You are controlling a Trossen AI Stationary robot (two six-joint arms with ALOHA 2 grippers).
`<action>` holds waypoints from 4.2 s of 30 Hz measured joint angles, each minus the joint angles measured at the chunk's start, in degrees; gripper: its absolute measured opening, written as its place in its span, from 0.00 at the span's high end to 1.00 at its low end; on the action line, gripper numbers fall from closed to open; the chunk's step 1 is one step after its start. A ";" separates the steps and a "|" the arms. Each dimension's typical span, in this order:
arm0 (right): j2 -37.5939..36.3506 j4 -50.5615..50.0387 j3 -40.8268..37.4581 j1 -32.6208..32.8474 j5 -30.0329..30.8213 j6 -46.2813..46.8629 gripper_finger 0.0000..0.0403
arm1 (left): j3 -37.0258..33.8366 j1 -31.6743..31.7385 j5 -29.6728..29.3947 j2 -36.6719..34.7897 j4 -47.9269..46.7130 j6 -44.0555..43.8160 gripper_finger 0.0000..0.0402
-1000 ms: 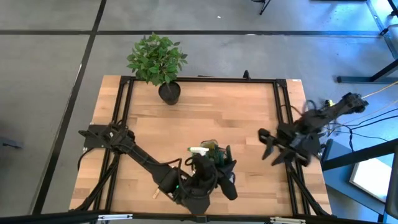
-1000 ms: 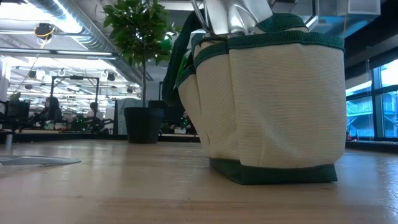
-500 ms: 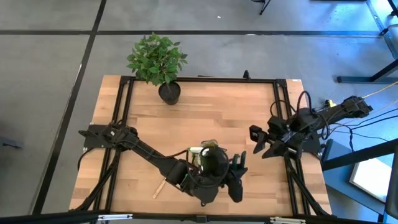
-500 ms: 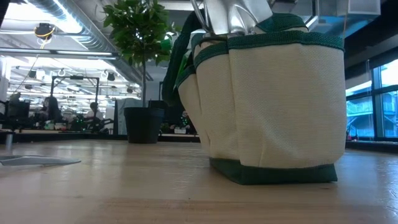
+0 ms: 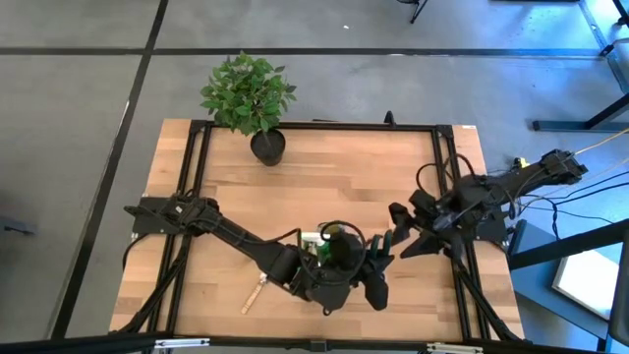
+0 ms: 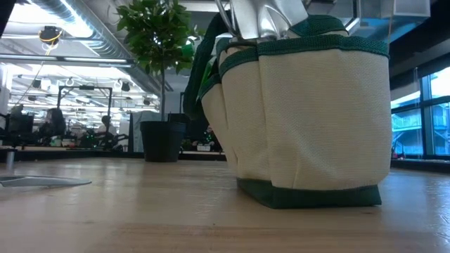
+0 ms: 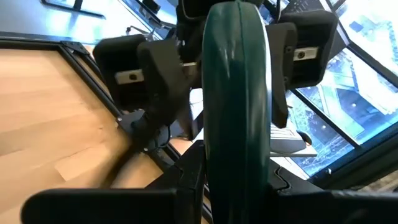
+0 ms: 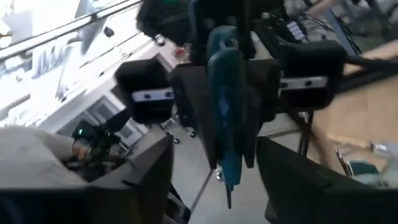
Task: Pick & Place Garden tools in Gardening bag
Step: Put the green shear scissors into the brown gardening bag
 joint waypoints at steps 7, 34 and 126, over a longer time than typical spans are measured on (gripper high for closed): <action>-0.02 5.25 0.04 0.02 2.32 2.39 0.20 | 0.00 0.10 0.47 0.00 0.07 -0.42 0.85; 1.57 7.70 0.09 0.00 6.20 1.61 0.13 | 0.00 6.29 13.84 -0.07 1.64 2.51 0.85; 25.28 -23.59 19.96 -14.26 -9.63 -7.77 0.85 | 0.07 -10.13 -0.67 -5.18 -63.48 -57.84 0.74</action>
